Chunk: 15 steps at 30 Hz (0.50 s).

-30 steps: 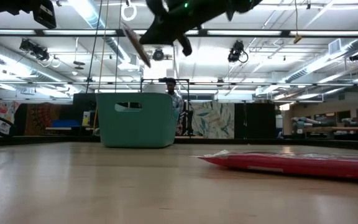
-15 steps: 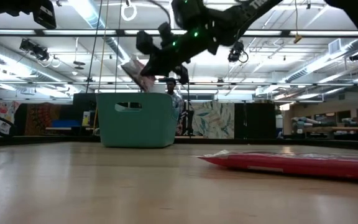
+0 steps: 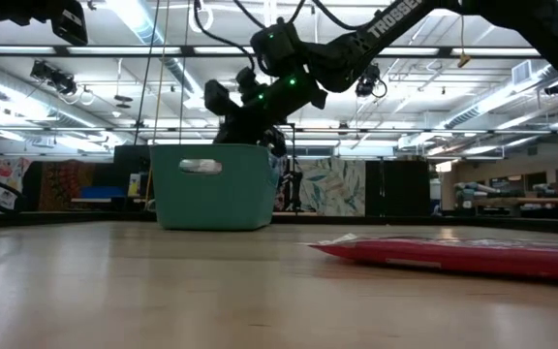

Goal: Sort popcorn bags into baskets
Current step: Put the red popcorn bag into the green bin

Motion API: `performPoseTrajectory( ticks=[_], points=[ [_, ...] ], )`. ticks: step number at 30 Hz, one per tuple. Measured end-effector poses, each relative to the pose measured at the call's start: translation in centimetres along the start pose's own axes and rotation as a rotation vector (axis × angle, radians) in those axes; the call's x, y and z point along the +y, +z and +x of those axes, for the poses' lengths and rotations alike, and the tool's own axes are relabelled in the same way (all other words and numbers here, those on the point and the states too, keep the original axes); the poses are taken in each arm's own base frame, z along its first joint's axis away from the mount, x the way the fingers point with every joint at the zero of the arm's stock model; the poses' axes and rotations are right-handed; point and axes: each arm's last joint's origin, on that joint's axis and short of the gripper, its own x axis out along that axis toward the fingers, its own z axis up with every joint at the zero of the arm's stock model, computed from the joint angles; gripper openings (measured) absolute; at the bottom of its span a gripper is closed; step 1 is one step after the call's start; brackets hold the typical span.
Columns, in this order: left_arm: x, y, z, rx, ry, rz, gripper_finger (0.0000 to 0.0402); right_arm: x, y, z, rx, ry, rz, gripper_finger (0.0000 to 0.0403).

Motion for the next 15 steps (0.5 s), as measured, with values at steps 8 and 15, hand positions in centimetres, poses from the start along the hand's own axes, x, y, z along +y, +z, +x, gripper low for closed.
performPoseTrajectory(
  ticks=[8, 15],
  points=[
    [0.0, 0.0, 0.0, 0.001, 0.0, -0.001, 0.0013, -0.1, 0.2, 0.1, 0.09, 0.164, 0.04, 0.0066],
    [0.0, -0.1, 0.0, 0.007, -0.001, 0.003, 0.0013, 2.6, 1.0, -2.0, 0.211, 0.175, -0.093, 0.0066]
  ],
)
